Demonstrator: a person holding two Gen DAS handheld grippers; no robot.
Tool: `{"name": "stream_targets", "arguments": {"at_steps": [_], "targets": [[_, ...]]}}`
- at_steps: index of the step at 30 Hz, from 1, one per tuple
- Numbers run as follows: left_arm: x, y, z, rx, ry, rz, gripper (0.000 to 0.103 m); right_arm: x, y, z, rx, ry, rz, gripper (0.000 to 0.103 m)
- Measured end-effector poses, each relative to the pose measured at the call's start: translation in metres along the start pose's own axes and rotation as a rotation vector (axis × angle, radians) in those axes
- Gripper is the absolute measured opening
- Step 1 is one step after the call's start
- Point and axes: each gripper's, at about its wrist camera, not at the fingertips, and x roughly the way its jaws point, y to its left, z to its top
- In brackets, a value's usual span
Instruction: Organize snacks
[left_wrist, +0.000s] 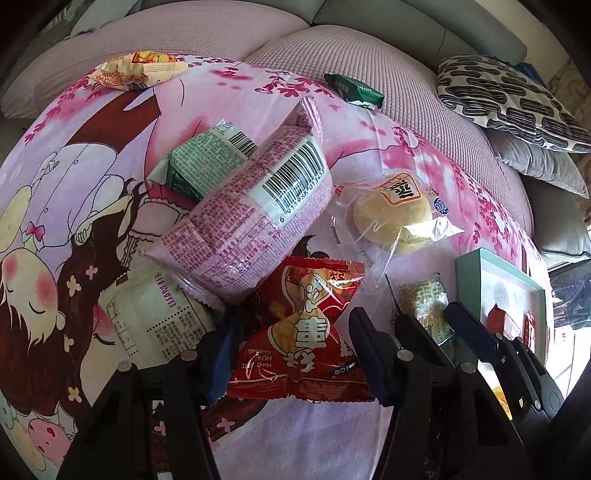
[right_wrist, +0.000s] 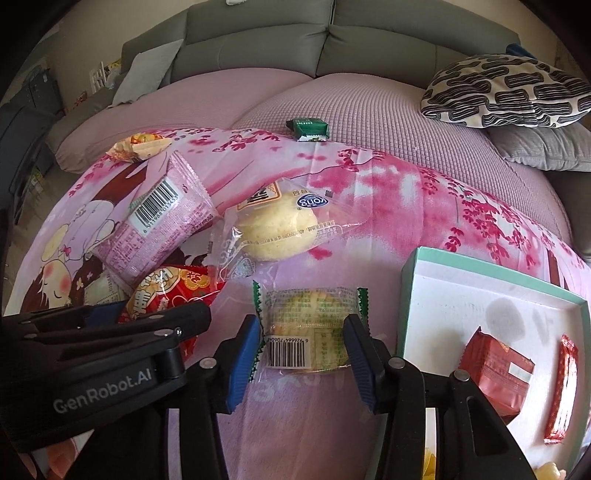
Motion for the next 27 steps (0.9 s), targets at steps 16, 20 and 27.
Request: {"name": "stream_targets", "arguments": {"at_steps": [16, 20, 27], "targets": [[-0.007, 0.004, 0.0, -0.02, -0.007, -0.026, 0.058, -0.013, 0.004, -0.008, -0.019, -0.029, 0.042, 0.01], [-0.009, 0.006, -0.001, -0.028, -0.003, -0.034, 0.057, -0.018, -0.002, -0.012, 0.012, -0.025, 0.091, 0.01], [-0.014, 0.013, 0.0, -0.055, -0.01, -0.039, 0.057, -0.02, -0.01, 0.001, 0.004, -0.047, 0.016, 0.015]]}}
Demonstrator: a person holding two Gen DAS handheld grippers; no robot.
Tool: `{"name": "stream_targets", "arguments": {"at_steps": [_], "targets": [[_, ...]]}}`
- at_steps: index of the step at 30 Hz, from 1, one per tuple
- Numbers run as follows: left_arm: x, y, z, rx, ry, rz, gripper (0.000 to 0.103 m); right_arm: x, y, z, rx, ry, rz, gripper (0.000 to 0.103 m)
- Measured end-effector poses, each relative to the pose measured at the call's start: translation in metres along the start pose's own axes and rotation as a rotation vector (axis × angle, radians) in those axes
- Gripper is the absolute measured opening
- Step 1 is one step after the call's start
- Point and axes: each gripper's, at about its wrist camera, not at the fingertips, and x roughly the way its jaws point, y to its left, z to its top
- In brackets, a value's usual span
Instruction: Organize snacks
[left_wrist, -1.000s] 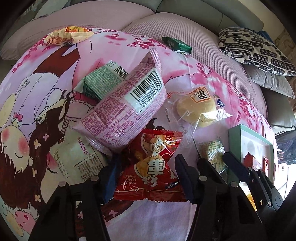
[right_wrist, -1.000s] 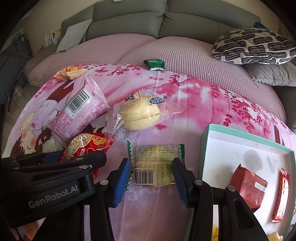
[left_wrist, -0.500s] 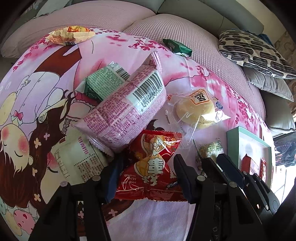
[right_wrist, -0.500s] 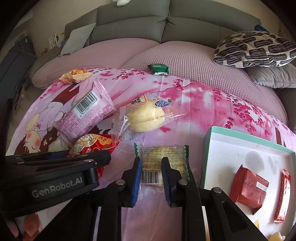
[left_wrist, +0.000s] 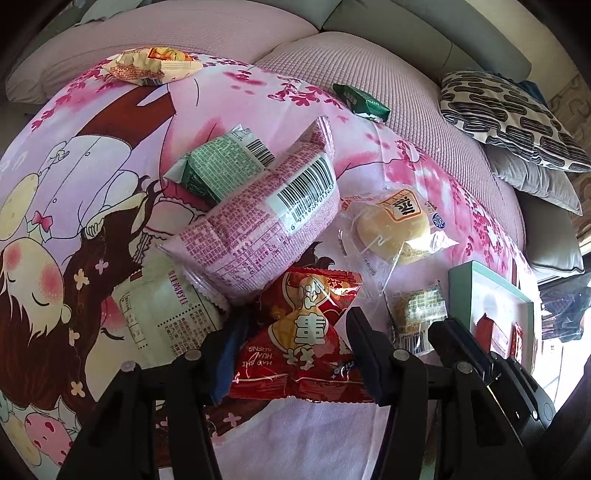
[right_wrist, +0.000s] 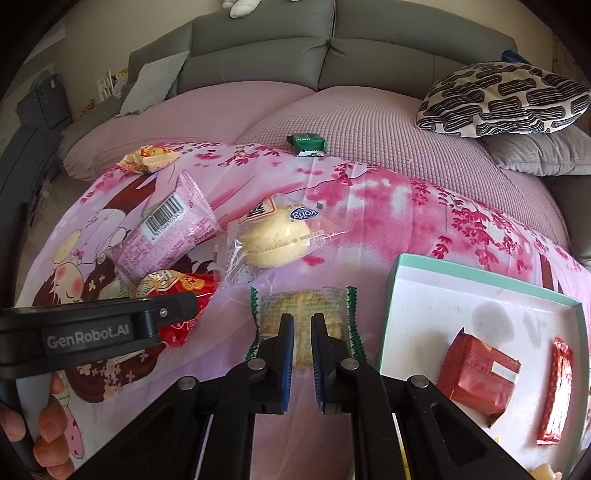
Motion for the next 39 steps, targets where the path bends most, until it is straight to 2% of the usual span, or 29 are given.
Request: {"name": "stream_targets", "arguments": {"at_steps": [1, 2, 3, 5, 8, 14, 19, 30, 39], "targets": [[0.0, 0.001, 0.0, -0.005, 0.0, -0.004, 0.057, 0.001, -0.001, 0.001, 0.003, -0.001, -0.001, 0.019], [-0.001, 0.002, 0.001, -0.01, 0.0, -0.009, 0.057, 0.002, -0.002, 0.003, 0.007, 0.0, -0.002, 0.029], [-0.001, 0.003, 0.001, -0.014, 0.0, -0.012, 0.057, 0.003, -0.002, 0.004, 0.01, 0.001, -0.004, 0.044], [-0.001, 0.005, 0.002, -0.02, 0.0, -0.016, 0.057, 0.006, -0.003, 0.006, 0.014, 0.003, -0.007, 0.058], [-0.002, 0.006, 0.003, -0.025, 0.001, -0.022, 0.057, 0.014, -0.002, 0.008, 0.023, 0.032, 0.022, 0.058], [-0.002, 0.007, 0.003, -0.036, 0.001, -0.027, 0.057, 0.026, -0.001, 0.008, 0.036, 0.063, 0.024, 0.06], [-0.003, 0.009, 0.003, -0.042, 0.002, -0.029, 0.057, 0.021, 0.006, 0.002, 0.035, 0.075, 0.115, 0.06], [-0.001, 0.009, 0.003, -0.044, 0.006, -0.028, 0.057, 0.026, 0.028, -0.005, -0.037, 0.082, 0.054, 0.074], [0.0, 0.009, 0.003, -0.043, 0.007, -0.027, 0.058, 0.029, 0.025, -0.007, -0.001, 0.085, 0.055, 0.075]]}}
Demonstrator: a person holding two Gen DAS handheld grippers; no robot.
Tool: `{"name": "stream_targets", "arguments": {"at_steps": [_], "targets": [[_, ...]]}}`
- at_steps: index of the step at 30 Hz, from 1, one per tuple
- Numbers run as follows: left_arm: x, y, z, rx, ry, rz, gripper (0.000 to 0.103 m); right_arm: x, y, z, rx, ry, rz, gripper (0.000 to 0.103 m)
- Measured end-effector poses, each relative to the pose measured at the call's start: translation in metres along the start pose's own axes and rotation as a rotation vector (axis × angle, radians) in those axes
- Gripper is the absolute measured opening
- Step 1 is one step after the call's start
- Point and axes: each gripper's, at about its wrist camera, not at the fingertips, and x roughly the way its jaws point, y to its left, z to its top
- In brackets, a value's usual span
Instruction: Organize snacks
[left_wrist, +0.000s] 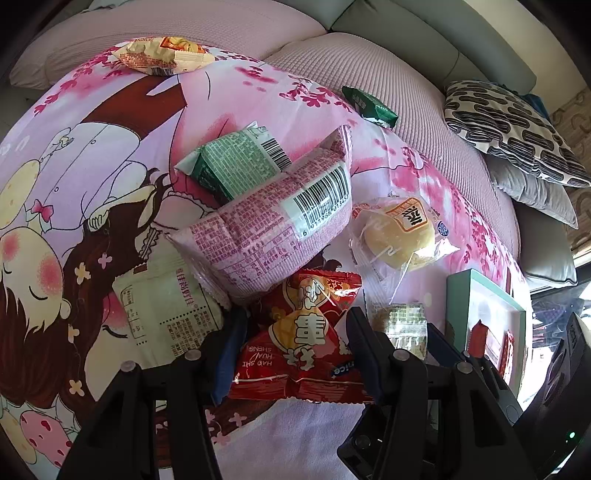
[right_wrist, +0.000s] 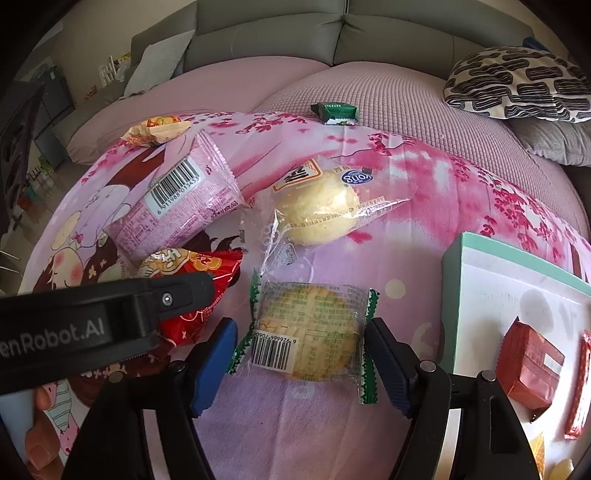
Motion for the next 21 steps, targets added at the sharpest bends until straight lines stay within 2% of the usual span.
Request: {"name": "stream_targets", "arguments": {"at_steps": [5, 7, 11, 21], "targets": [[0.001, 0.0, 0.0, 0.002, 0.001, 0.002, 0.058, 0.001, -0.001, -0.001, 0.018, 0.002, -0.001, 0.074], [0.002, 0.0, -0.001, 0.002, 0.001, 0.002, 0.058, -0.001, -0.002, -0.002, 0.028, -0.003, 0.01, 0.065], [0.001, 0.0, 0.0, 0.004, -0.001, 0.006, 0.057, -0.006, -0.002, -0.002, 0.03, -0.016, 0.01, 0.056], [-0.002, -0.005, 0.0, 0.016, -0.003, 0.011, 0.057, -0.022, -0.002, -0.009, 0.045, -0.043, 0.009, 0.055]]}}
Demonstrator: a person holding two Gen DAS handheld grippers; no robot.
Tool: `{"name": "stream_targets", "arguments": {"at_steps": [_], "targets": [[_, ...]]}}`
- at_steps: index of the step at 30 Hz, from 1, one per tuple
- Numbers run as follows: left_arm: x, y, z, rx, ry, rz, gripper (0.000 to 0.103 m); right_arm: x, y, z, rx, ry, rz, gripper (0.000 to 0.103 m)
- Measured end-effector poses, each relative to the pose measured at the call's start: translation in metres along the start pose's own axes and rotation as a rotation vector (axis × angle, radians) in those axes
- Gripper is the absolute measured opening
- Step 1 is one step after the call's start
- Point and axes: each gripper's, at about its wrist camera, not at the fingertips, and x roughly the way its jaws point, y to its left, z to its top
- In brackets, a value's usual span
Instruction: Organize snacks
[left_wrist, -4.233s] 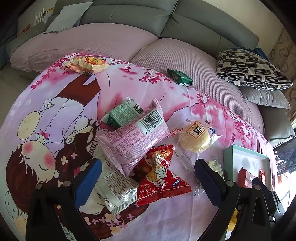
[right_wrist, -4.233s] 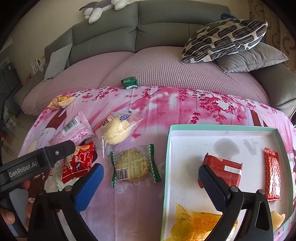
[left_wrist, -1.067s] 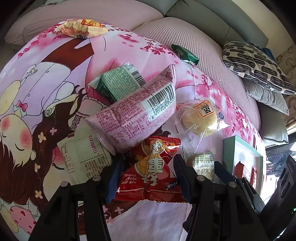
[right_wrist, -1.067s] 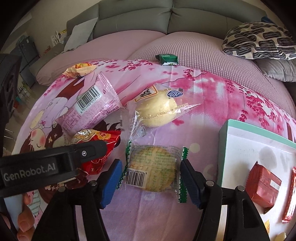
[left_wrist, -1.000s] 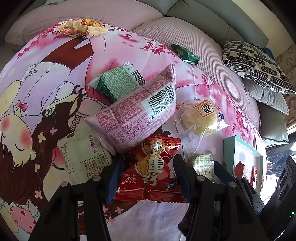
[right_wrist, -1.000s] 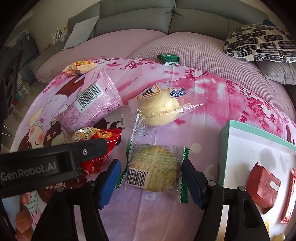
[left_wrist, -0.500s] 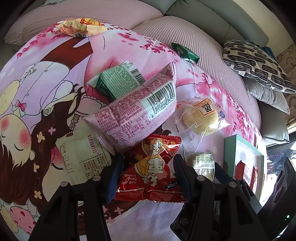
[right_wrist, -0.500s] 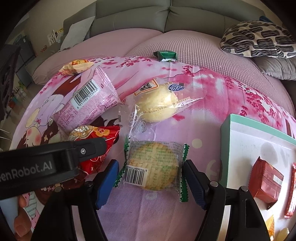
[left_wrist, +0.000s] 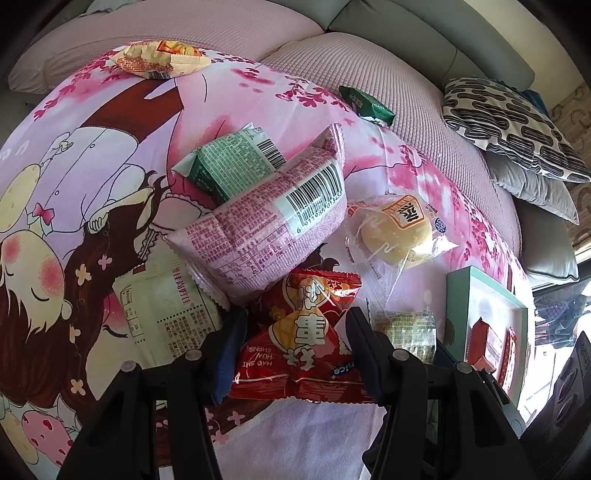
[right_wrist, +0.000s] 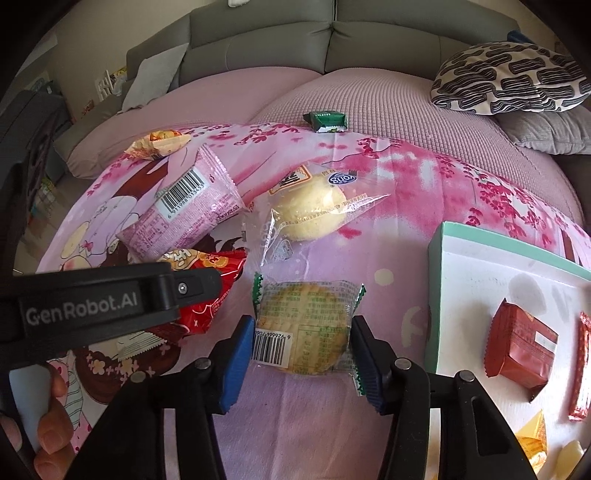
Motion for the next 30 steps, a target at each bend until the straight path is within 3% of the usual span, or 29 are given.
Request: {"name": "stream_targets", "arguments": {"at_steps": [22, 30], "targets": [[-0.031, -0.024, -0.011, 0.072, -0.042, -0.015, 0.057, -0.043, -0.011, -0.019, 0.053, -0.003, 0.021, 0.055], [-0.041, -0.028, -0.012, 0.085, -0.065, -0.011, 0.057, -0.054, -0.025, -0.016, 0.096, -0.04, 0.018, 0.055]]}}
